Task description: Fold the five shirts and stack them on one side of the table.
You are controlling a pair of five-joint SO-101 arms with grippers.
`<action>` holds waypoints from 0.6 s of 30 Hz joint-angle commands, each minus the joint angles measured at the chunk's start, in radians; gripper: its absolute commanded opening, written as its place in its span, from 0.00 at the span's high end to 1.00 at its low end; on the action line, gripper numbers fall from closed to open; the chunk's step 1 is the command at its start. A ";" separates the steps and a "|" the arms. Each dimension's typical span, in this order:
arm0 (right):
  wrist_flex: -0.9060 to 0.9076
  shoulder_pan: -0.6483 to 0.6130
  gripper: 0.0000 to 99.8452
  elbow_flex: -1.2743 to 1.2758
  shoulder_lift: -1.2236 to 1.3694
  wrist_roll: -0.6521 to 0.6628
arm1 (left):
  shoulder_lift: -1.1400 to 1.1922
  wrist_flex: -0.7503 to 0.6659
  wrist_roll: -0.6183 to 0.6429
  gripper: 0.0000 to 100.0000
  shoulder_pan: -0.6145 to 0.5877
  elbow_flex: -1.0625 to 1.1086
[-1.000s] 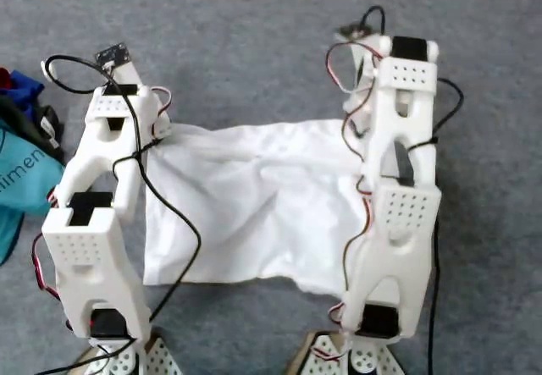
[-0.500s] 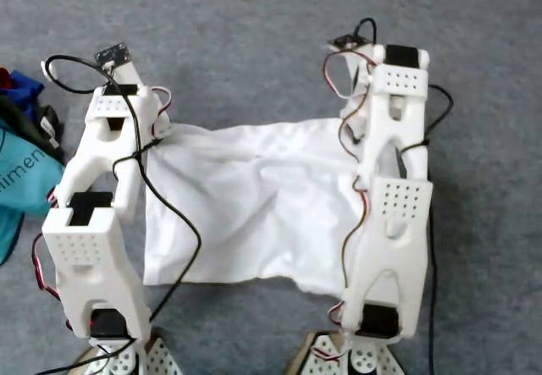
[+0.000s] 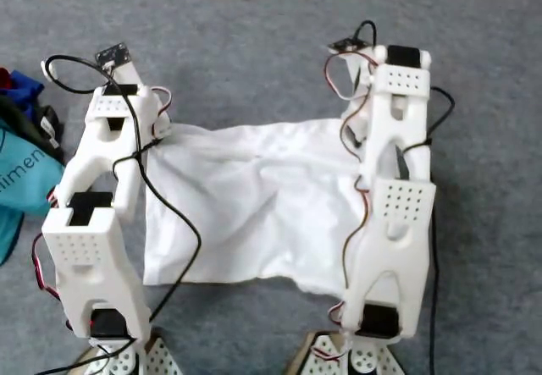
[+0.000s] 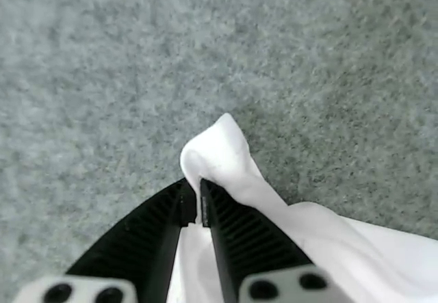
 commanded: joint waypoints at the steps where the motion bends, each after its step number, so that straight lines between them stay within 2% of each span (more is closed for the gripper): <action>1: 0.020 0.018 0.84 0.025 -0.111 0.014 | -0.004 -0.021 -0.006 0.98 0.021 -0.032; 18: 0.023 0.024 0.84 0.041 -0.139 0.034 | -0.004 -0.017 -0.006 0.98 0.021 -0.032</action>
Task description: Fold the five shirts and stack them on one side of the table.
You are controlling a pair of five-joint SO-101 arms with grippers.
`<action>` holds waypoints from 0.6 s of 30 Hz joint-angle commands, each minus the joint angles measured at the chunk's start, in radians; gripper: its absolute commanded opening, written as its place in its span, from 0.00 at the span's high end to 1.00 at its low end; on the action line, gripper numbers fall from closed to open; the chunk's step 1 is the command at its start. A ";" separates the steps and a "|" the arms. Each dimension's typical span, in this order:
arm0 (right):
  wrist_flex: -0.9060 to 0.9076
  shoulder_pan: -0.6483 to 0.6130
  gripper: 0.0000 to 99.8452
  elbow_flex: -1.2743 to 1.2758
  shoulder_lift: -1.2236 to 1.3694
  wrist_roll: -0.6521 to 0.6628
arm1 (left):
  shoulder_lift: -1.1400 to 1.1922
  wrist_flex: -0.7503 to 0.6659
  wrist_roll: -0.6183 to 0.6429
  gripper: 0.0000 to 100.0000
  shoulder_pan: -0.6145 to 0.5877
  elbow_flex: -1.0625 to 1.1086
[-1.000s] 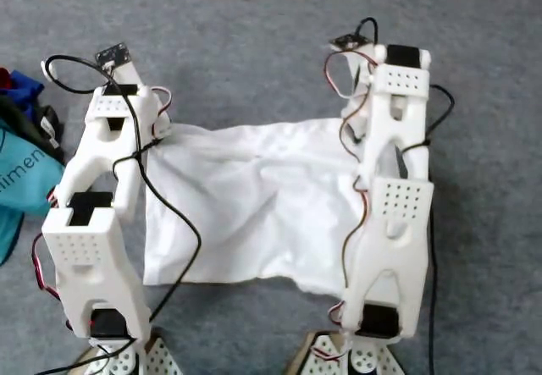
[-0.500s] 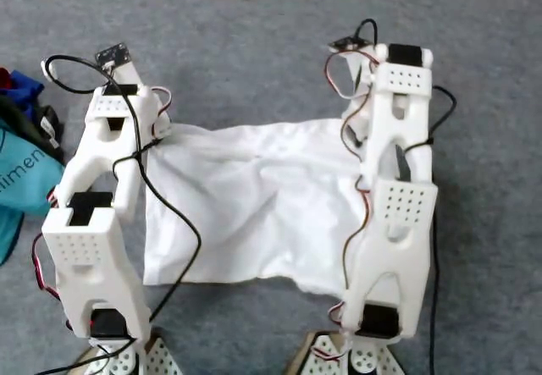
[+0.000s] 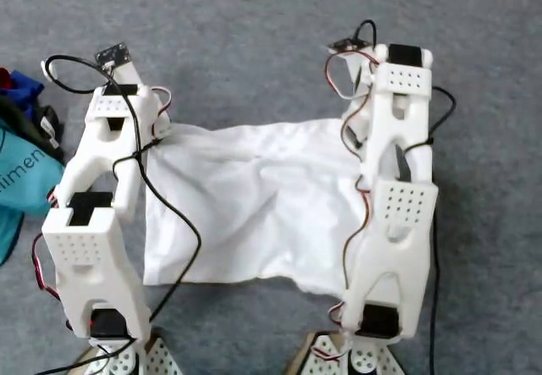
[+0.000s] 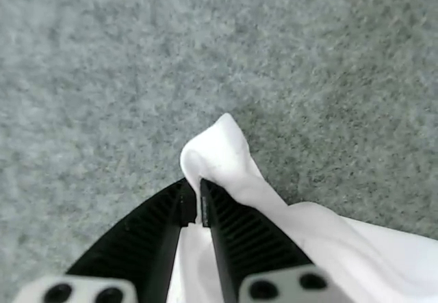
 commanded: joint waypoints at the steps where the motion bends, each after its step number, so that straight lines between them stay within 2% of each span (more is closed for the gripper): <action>1: 0.023 0.024 0.84 0.025 -0.130 0.012 | -0.004 -0.017 -0.006 0.98 0.021 -0.032; 18: 0.023 0.022 0.84 0.113 -0.191 0.077 | -0.004 -0.015 -0.006 0.98 0.021 -0.032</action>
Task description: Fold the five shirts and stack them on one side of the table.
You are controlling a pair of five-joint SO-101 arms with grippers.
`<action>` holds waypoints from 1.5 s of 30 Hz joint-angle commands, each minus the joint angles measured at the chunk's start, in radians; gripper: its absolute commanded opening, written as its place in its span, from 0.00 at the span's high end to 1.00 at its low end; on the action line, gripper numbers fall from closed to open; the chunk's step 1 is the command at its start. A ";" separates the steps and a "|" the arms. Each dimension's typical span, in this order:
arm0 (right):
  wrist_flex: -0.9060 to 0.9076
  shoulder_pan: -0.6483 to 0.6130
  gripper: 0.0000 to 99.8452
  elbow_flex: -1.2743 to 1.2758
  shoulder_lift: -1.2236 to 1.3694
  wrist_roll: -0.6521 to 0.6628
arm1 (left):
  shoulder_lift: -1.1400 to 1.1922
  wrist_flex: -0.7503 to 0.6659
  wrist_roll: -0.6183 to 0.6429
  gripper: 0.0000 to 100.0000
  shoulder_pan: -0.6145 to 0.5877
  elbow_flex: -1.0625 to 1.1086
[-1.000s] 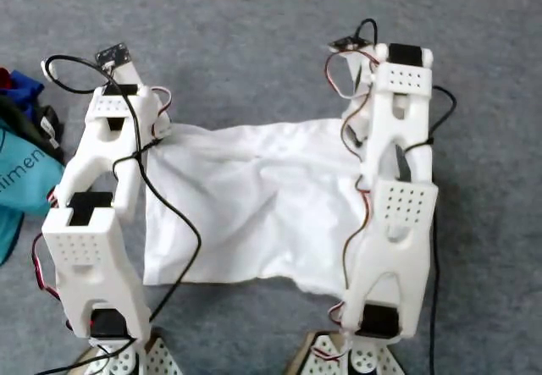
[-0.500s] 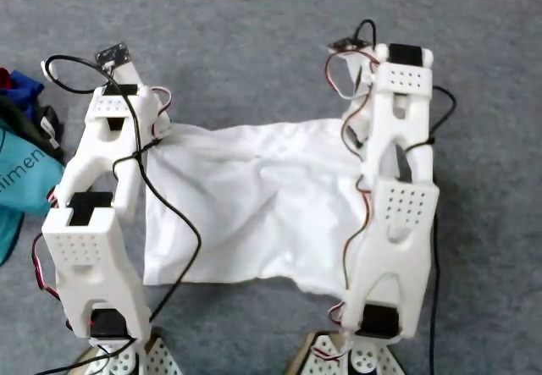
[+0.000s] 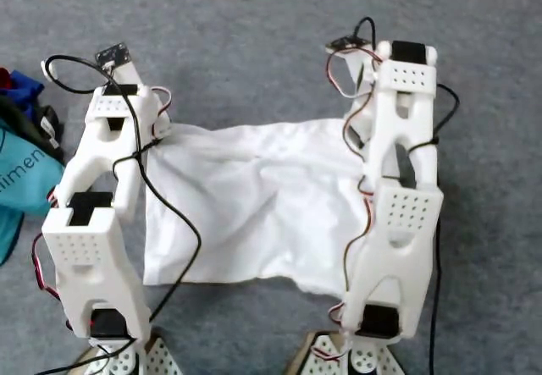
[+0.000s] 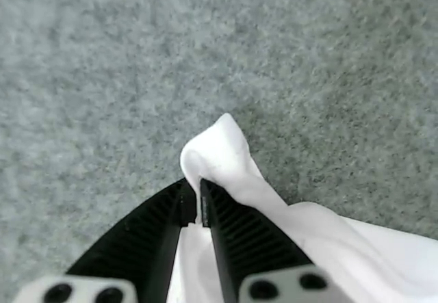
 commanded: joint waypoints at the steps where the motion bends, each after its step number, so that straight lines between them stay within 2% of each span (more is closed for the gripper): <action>1: 0.023 0.022 0.84 0.005 -0.082 0.018 | -0.004 -0.015 -0.006 0.98 0.021 -0.032; 18: 0.020 0.022 0.84 -0.099 0.097 0.069 | -0.004 -0.015 -0.006 0.98 0.021 -0.032; 31: 0.021 0.084 0.84 -0.102 0.102 0.169 | -0.004 -0.015 -0.006 0.98 0.021 -0.032; 39: 0.021 0.085 0.84 -0.097 0.102 0.175 | -0.004 -0.015 -0.006 0.98 0.021 -0.032; 45: 0.021 0.085 0.96 -0.096 0.102 0.175 | -0.004 -0.015 -0.006 0.98 0.021 -0.032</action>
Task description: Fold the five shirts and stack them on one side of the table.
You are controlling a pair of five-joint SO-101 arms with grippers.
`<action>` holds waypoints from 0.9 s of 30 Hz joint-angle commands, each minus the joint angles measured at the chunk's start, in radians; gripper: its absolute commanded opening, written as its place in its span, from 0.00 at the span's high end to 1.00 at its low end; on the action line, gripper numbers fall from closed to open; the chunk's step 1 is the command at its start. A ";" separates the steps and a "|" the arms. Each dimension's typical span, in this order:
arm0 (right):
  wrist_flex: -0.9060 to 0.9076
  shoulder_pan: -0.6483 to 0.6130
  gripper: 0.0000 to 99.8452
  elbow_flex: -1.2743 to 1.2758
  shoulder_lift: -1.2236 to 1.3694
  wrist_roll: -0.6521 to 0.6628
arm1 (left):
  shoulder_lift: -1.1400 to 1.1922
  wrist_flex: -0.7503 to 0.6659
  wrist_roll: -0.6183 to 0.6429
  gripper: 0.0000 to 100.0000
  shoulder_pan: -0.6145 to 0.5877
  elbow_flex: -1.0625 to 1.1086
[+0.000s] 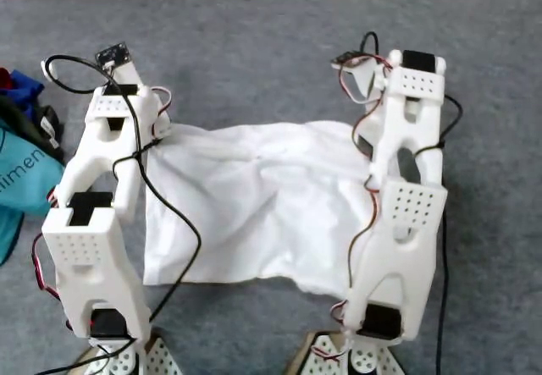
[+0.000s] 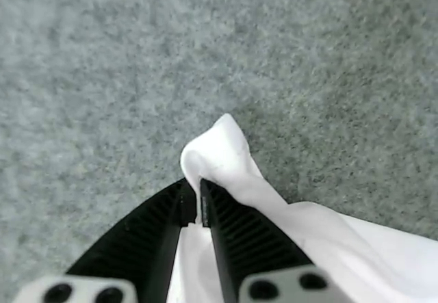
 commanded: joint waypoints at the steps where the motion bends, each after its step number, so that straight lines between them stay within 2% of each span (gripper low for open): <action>1: 0.021 0.025 0.97 -0.045 -0.008 0.012 | -0.004 -0.015 -0.006 0.98 0.021 -0.032; 13: 0.023 0.061 0.99 -0.035 -0.101 0.008 | -0.004 -0.015 -0.006 0.98 0.021 -0.032; 19: 0.023 0.087 1.00 0.104 -0.272 0.012 | -0.004 -0.015 -0.006 0.98 0.021 -0.032; 27: 0.021 0.027 0.99 0.255 -0.380 0.046 | -0.004 -0.015 -0.006 0.98 0.021 -0.032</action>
